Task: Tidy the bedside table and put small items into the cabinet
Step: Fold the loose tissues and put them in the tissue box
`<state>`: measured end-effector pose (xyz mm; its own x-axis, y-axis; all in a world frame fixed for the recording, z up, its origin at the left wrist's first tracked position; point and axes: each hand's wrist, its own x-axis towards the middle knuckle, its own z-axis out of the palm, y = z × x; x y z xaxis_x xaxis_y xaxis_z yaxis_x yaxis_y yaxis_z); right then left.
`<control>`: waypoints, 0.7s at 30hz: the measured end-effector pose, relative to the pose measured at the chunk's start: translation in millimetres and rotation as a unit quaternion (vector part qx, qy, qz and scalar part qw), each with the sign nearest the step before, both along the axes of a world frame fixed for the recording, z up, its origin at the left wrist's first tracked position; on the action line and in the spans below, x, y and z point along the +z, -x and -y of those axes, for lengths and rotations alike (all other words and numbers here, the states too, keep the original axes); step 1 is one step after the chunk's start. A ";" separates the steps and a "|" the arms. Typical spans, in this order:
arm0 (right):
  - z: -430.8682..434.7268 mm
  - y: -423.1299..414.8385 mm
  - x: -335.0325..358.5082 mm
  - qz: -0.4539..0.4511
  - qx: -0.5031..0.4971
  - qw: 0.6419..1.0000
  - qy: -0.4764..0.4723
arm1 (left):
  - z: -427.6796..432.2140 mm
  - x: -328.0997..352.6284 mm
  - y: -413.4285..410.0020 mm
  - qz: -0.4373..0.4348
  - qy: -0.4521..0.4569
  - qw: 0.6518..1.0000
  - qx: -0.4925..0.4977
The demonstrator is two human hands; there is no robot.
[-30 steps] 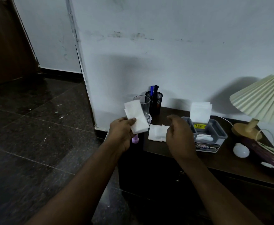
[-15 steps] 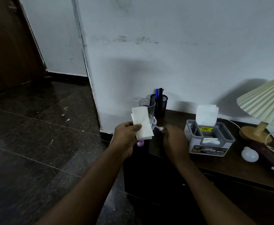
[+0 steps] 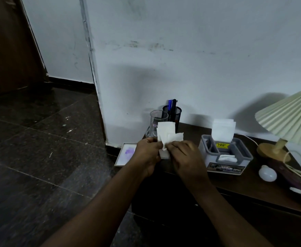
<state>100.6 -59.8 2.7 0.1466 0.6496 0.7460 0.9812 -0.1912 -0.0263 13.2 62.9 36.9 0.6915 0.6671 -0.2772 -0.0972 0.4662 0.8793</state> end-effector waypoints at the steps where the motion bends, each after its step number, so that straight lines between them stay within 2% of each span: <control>1: -0.2 -0.8 0.2 -0.003 -0.006 1.000 0.009 | 0.4 1.6 0.9 0.004 0.005 1.000 -0.003; 8: -2.1 -3.9 -1.1 -0.008 -0.037 0.999 0.033 | 3.3 8.6 5.6 0.024 0.046 0.999 -0.016; 13: -5.0 0.1 5.1 0.000 -0.016 0.999 0.036 | 0.9 8.5 7.7 0.040 0.041 0.997 -0.042; 15: -5.5 -1.8 5.0 -0.026 0.000 0.999 0.040 | 1.3 7.9 7.2 0.046 0.043 0.998 -0.030; 18: -2.6 -2.1 5.0 -0.116 0.033 0.993 0.002 | 1.8 8.1 6.3 0.056 0.046 0.997 -0.026; 21: 1.2 -2.2 9.8 -0.151 0.055 0.987 -0.014 | 3.5 9.0 4.5 0.059 0.038 0.997 -0.034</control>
